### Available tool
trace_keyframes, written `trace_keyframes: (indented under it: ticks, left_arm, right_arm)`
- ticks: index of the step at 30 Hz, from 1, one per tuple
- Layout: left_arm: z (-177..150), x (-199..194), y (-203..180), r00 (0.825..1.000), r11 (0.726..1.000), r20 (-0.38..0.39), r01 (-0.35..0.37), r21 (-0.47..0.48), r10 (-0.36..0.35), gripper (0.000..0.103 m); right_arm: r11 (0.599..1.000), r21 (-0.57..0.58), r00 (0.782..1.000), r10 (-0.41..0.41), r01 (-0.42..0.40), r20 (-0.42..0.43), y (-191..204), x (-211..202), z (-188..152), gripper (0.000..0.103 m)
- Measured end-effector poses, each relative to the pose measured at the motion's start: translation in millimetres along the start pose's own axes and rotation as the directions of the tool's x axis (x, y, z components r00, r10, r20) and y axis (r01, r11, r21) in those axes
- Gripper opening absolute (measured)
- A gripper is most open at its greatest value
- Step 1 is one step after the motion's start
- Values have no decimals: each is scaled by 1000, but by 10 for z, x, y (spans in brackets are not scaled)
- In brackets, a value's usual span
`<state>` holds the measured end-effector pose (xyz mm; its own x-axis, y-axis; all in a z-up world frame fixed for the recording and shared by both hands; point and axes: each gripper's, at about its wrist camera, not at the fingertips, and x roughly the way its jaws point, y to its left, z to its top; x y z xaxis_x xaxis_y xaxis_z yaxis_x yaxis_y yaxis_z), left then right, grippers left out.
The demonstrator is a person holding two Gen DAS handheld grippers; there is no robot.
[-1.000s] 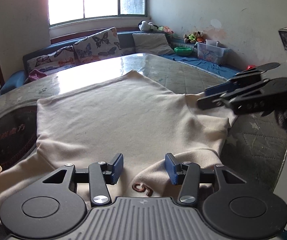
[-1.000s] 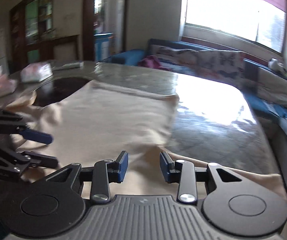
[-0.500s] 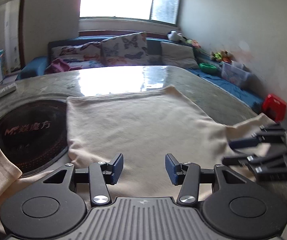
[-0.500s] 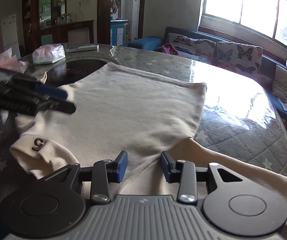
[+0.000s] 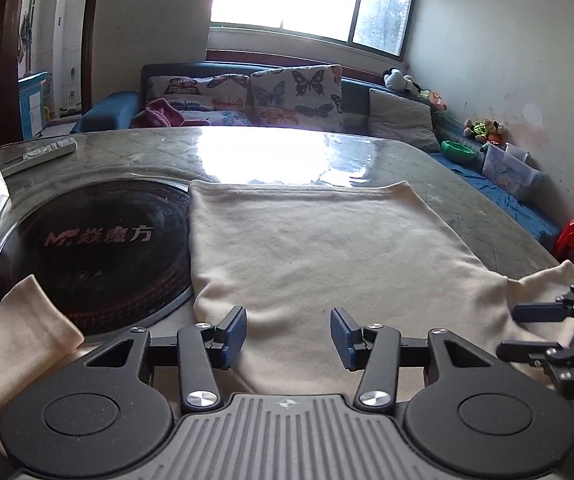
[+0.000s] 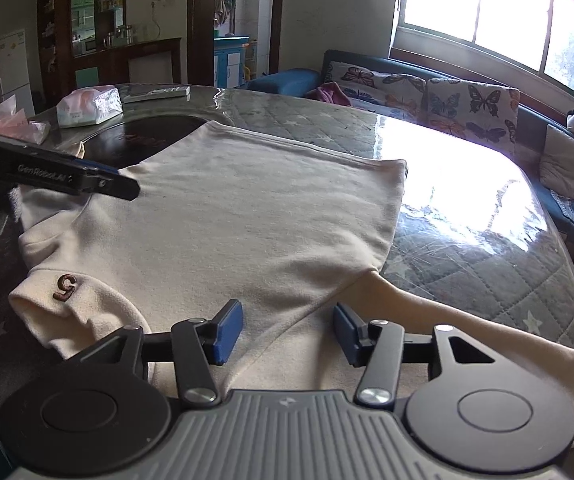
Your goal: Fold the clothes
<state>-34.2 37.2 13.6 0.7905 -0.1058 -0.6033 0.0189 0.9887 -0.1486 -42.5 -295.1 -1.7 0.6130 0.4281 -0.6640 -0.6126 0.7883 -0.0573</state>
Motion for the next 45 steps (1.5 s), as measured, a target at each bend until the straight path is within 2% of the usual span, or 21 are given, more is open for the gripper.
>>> trace_keyframes:
  ticks: [3,7,10,13,16,19,23,28,32,35,37,39,45]
  left_arm:
    - [1,44,93,1000,999,-11,-29,-40,28,50]
    - [50,-18,147,1000,997,-4,-21,-79,20,50]
    - [105,18,88,1000,998,-1,-20,-52,20,50]
    - [103,115,112,999,997,-26,-44,-65,42,50]
    - [74,-8,171,999,997,-3,-38,-74,38,50]
    - [21,-230,246,995,995,45,-88,-40,90,50]
    - [-87,-448,406,978,981,81,-193,8,192,50]
    - [-149,-450,615,963,964,51,-264,14,263,49]
    - [-163,-368,720,963,964,30,-266,-7,267,48]
    - [-184,-348,775,960,960,33,-279,-19,280,34]
    - [-199,-401,844,958,959,39,-281,-47,283,18]
    - [-204,-483,926,957,956,47,-281,-88,285,8]
    - [-221,-931,1170,941,933,127,-280,-225,313,6]
  right_arm:
    - [1000,9,1000,-1,1,2,-6,3,-5,52]
    - [1000,16,1000,1,-1,4,-13,13,-6,54]
    - [1000,16,1000,-1,1,4,-11,19,-6,54]
    - [1000,17,1000,-4,4,4,-8,18,-7,54]
    - [1000,21,1000,-6,6,3,-8,17,-5,54]
    - [1000,24,1000,-9,8,2,-9,16,-3,55]
    - [1000,22,1000,-11,11,2,-2,18,-3,56]
    - [1000,26,1000,-14,14,3,2,23,-1,56]
    - [999,31,1000,-19,19,3,11,24,-5,56]
    - [999,32,1000,-22,22,2,16,24,-4,56]
    - [999,28,1000,-25,25,1,24,26,2,56]
    - [999,26,1000,-26,26,0,27,28,7,56]
    - [999,22,999,-32,32,0,37,20,3,56]
